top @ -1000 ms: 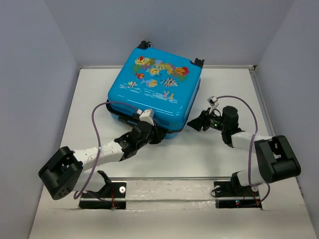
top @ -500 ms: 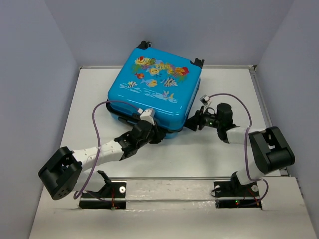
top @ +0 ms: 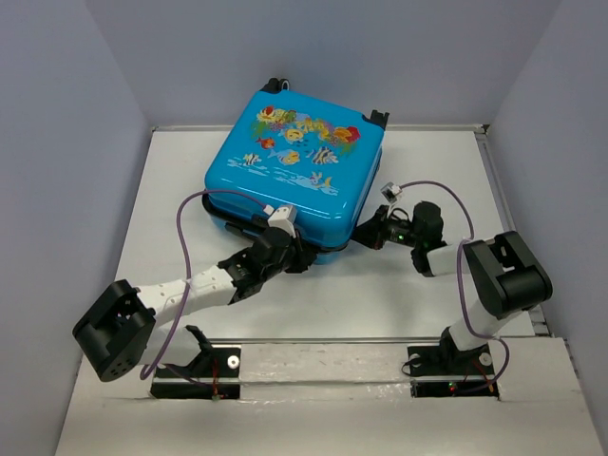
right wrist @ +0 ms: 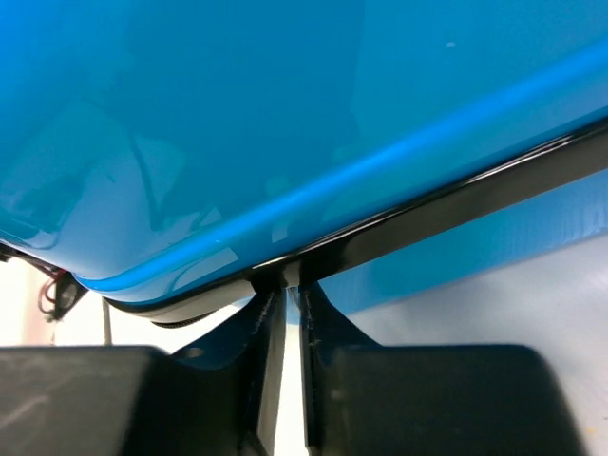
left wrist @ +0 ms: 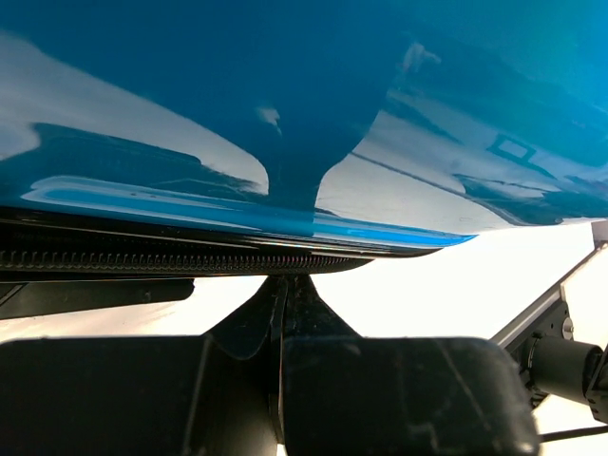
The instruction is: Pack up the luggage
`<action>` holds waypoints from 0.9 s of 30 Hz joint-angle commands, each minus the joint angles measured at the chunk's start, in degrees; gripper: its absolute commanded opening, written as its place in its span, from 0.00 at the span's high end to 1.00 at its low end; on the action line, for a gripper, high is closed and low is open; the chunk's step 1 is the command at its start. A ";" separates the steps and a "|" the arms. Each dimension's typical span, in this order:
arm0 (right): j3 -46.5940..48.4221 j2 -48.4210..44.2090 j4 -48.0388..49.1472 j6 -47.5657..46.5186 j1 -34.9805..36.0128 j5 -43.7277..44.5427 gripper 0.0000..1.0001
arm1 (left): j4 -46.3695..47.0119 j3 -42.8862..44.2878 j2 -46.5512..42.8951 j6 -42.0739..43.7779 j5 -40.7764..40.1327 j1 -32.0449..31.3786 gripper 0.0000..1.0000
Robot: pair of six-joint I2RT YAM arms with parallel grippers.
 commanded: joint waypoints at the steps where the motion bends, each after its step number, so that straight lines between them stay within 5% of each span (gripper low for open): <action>1: -0.40 -1.86 10.92 2.75 1.65 2.41 0.93 | 7.57 4.62 -1.85 0.50 -3.19 0.24 0.94; 11: -8.84 -23.28 -21.20 -3.23 17.37 30.68 0.93 | 10.21 9.18 1.04 2.61 -6.97 0.15 0.94; 17: -9.38 -32.53 -37.65 -2.26 21.94 35.46 0.93 | 11.09 11.91 3.42 2.78 -7.94 0.15 0.94; 27: 1.60 -25.35 -44.54 6.16 46.45 52.37 0.93 | 12.58 16.66 7.72 2.43 -5.57 0.15 0.94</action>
